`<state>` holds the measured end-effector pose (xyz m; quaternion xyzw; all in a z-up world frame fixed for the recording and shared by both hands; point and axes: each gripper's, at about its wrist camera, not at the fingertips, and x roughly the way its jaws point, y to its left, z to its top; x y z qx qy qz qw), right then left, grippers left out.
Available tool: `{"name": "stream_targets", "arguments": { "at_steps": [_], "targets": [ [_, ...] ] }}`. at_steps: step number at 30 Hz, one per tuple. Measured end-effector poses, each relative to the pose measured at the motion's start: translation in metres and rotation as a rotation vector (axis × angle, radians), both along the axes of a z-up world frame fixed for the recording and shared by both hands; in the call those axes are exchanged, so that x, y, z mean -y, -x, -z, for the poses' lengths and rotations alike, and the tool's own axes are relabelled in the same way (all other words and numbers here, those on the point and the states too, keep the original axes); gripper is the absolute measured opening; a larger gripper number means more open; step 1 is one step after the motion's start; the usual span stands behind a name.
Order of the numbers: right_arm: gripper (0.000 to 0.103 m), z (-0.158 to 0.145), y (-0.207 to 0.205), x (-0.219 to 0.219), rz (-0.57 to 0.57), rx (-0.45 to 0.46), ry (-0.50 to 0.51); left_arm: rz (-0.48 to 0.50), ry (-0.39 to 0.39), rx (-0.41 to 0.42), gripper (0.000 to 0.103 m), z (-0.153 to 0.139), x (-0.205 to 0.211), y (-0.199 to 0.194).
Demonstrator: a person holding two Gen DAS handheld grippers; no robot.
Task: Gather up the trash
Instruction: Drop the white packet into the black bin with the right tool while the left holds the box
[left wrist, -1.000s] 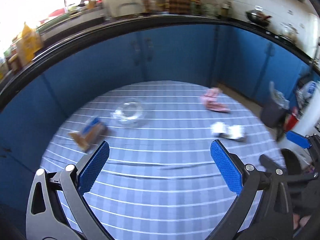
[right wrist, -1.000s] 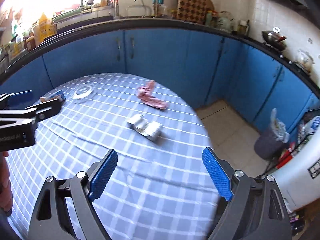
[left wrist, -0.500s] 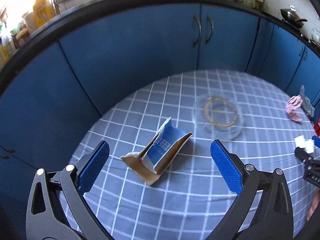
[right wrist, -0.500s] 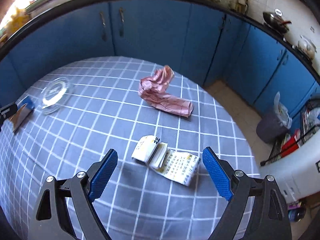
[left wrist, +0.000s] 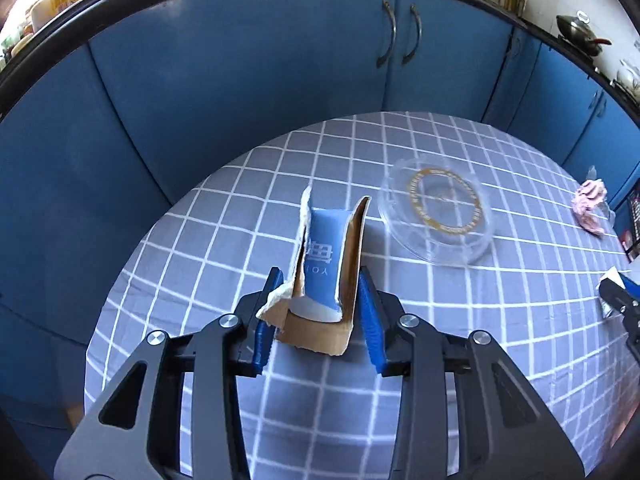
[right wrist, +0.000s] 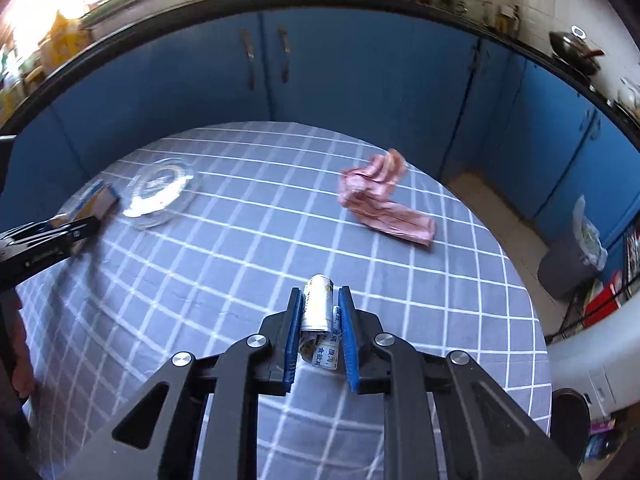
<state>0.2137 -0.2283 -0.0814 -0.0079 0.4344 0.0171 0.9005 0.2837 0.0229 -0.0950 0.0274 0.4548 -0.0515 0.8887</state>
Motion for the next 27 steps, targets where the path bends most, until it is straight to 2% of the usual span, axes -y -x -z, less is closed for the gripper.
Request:
{"name": "stream_targets", "arguments": {
  "at_steps": [7, 18, 27],
  "targets": [
    [0.018, -0.014, 0.022, 0.002, -0.013, 0.022, 0.021, 0.039, 0.004, 0.066, 0.035, -0.03, 0.017, 0.039],
    [0.018, -0.043, 0.079, 0.031, 0.022, 0.068, 0.026, 0.09, -0.012, 0.099, 0.035, -0.06, 0.042, 0.101],
    [0.018, -0.066, 0.133, 0.037, -0.04, 0.122, 0.061, 0.192, -0.044, 0.128, 0.035, -0.077, 0.083, 0.154]
  ]
}}
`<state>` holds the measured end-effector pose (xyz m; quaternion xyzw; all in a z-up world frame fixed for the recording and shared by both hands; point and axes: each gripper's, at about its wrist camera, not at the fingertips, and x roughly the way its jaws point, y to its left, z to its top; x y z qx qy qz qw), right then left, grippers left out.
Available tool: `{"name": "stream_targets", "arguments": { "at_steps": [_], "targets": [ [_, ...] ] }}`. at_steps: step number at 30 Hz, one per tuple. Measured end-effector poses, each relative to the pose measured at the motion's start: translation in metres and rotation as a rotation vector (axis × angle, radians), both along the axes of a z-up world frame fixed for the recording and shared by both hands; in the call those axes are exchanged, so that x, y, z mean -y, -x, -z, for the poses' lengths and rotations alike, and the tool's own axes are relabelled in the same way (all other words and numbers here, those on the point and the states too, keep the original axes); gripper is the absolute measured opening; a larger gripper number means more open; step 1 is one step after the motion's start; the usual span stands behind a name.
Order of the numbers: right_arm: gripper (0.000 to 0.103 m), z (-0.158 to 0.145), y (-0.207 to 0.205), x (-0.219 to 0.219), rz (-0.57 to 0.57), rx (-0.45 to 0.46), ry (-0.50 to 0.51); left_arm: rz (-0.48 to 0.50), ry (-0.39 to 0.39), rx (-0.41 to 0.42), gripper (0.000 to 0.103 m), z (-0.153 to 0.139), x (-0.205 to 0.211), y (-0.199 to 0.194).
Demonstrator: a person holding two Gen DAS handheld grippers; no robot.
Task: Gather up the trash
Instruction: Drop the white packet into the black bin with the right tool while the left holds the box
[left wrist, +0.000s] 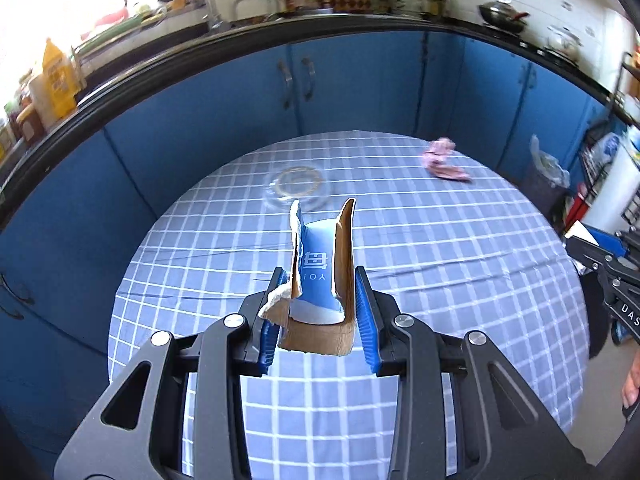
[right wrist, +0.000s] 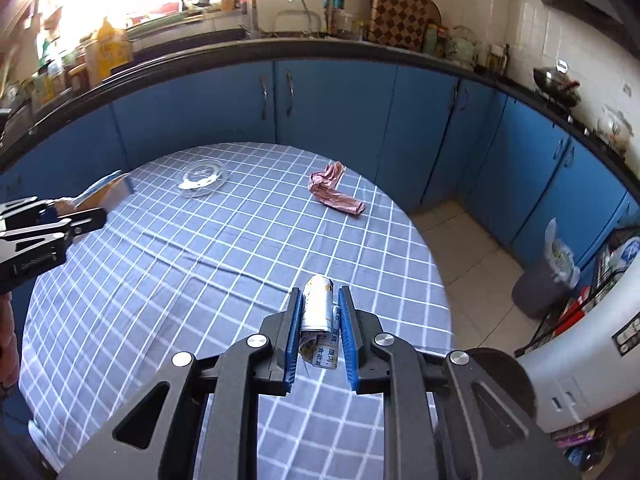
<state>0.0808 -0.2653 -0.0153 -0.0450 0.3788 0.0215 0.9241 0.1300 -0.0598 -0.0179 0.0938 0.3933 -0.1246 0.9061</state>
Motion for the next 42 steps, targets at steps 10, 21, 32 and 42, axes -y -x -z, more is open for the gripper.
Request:
{"name": "stream_targets", "arguments": {
  "at_steps": [10, 21, 32, 42],
  "targets": [
    [0.018, -0.009, 0.046, 0.017, -0.044, 0.055, 0.113, 0.112, -0.031, 0.053, 0.035, -0.02, 0.057, 0.039],
    [0.018, -0.01, 0.085, 0.039, -0.062, 0.167, 0.314, 0.192, -0.074, 0.075, 0.035, -0.025, 0.106, 0.062],
    [0.018, -0.016, 0.108, 0.085, -0.002, 0.19, 0.356, 0.274, -0.091, 0.088, 0.035, -0.027, 0.155, 0.077],
    [0.019, -0.012, 0.116, 0.128, 0.052, 0.172, 0.366, 0.353, -0.102, 0.103, 0.035, -0.029, 0.207, 0.083]
  ]
}}
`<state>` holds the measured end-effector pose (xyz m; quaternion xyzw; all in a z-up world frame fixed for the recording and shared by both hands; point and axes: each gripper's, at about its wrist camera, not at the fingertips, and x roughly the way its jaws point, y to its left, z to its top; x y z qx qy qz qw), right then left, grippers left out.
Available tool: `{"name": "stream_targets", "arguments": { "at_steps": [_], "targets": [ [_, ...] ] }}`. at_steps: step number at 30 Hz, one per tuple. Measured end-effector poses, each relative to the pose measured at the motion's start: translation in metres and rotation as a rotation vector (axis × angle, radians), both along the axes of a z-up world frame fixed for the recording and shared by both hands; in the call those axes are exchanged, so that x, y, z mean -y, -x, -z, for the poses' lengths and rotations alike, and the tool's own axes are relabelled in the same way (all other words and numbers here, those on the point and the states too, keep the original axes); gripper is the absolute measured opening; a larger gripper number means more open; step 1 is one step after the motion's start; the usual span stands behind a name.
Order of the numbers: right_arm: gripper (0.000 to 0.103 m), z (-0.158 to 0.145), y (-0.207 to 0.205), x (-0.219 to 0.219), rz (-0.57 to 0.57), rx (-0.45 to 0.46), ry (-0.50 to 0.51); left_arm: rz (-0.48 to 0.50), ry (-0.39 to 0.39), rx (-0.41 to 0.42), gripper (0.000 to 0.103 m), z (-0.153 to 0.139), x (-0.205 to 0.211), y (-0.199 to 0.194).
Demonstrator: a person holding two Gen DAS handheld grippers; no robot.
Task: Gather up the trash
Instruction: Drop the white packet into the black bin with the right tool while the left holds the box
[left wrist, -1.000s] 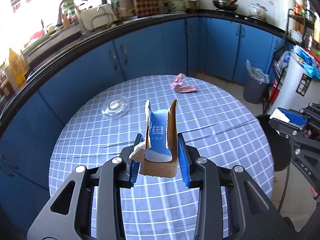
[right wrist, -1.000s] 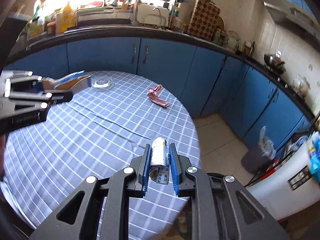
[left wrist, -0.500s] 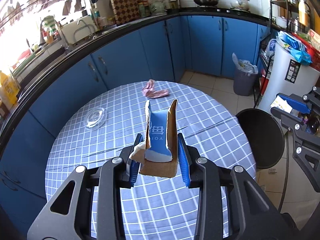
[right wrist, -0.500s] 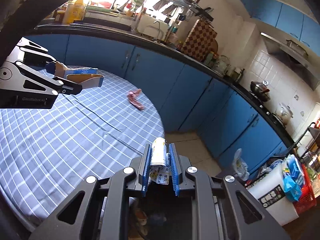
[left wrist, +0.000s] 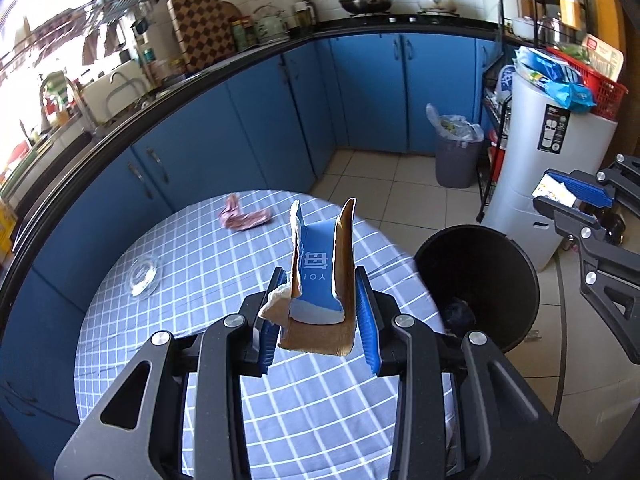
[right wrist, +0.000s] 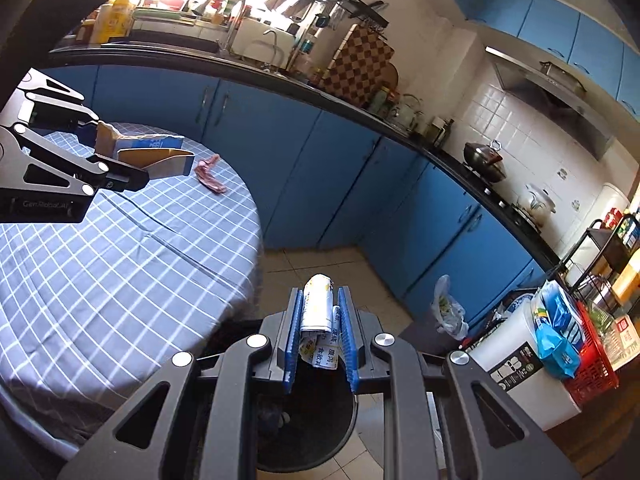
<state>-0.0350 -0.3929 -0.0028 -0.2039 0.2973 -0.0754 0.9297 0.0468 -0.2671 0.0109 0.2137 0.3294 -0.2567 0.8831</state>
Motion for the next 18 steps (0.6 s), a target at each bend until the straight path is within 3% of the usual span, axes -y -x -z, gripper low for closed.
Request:
{"name": "stream_targets", "arguments": {
  "at_steps": [4, 14, 17, 18],
  "targets": [
    [0.026, 0.003, -0.001, 0.014, 0.001, -0.006, -0.04, 0.016, -0.011, 0.004, 0.035, 0.001, 0.016, -0.001],
    [0.027, 0.016, -0.006, 0.038, 0.041, -0.008, -0.058, 0.047, -0.037, -0.01, 0.035, 0.011, 0.048, -0.007],
    [0.04, 0.017, -0.006, 0.043, 0.047, -0.001, -0.061, 0.057, -0.042, -0.016, 0.035, 0.014, 0.056, -0.007],
    [0.049, 0.017, -0.005, 0.044, 0.051, 0.008, -0.058, 0.061, -0.043, -0.017, 0.035, 0.014, 0.058, -0.007]
  ]
}}
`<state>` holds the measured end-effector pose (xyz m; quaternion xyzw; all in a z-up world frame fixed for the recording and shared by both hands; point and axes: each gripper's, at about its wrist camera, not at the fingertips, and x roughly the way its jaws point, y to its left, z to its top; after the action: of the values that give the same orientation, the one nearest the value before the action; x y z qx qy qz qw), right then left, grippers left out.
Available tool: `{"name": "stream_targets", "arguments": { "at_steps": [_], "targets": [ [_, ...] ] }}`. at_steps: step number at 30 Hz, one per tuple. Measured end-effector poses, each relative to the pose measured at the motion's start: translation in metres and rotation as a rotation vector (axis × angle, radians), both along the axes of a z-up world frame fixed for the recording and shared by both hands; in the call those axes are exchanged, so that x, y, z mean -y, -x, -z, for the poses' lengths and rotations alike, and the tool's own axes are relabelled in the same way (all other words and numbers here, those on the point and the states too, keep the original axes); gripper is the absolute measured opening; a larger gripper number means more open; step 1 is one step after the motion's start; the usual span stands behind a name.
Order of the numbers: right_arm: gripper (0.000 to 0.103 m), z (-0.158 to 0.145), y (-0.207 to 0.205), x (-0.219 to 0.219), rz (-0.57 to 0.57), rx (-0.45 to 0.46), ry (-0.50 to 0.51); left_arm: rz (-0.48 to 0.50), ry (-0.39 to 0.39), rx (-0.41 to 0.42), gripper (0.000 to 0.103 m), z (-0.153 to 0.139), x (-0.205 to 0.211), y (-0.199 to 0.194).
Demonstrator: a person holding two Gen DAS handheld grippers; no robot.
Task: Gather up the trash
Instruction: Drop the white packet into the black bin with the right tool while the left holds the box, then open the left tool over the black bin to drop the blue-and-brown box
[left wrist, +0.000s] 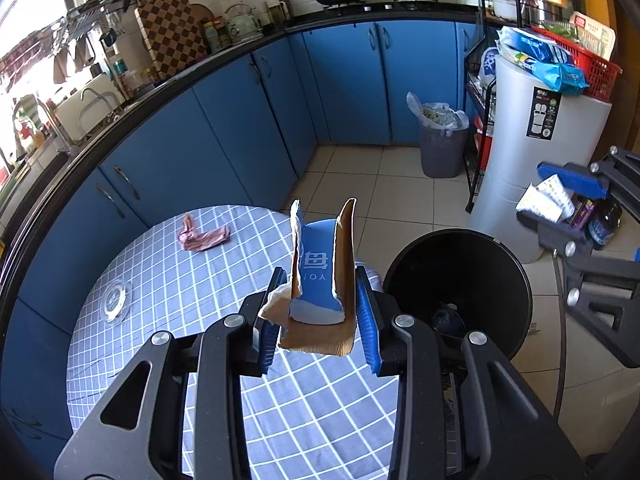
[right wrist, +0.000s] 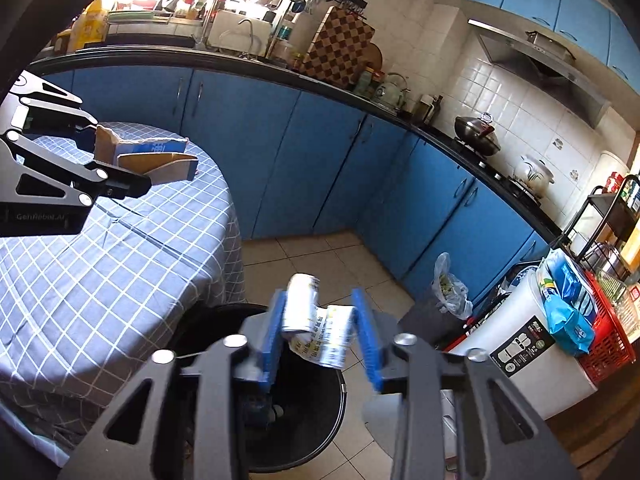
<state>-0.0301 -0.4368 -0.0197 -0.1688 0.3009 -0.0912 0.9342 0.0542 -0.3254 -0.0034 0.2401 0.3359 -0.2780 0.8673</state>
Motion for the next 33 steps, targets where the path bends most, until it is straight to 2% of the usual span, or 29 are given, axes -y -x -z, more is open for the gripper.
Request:
{"name": "stream_targets", "arguments": {
  "at_steps": [2, 4, 7, 9, 30, 33],
  "targets": [
    [0.056, 0.0, 0.001, 0.001, 0.002, 0.011, 0.005, 0.009, -0.001, 0.0, 0.035, 0.0, 0.005, 0.0],
    [0.07, 0.0, 0.003, 0.002, 0.012, 0.025, 0.019, 0.019, -0.003, 0.001, 0.035, 0.0, 0.011, 0.001],
    [0.081, -0.001, 0.006, 0.004, 0.016, 0.045, 0.028, 0.03, -0.004, 0.002, 0.035, 0.0, 0.017, 0.002],
    [0.084, -0.001, 0.007, 0.005, 0.024, 0.057, 0.034, 0.037, -0.005, 0.0, 0.035, 0.001, 0.02, 0.002],
    [0.085, 0.011, 0.026, 0.035, 0.093, 0.056, -0.005, 0.13, -0.015, 0.009, 0.036, -0.001, 0.063, 0.021],
    [0.085, 0.011, 0.029, 0.04, 0.098, 0.059, -0.014, 0.145, 0.001, 0.008, 0.037, -0.005, 0.07, 0.022]
  ]
}}
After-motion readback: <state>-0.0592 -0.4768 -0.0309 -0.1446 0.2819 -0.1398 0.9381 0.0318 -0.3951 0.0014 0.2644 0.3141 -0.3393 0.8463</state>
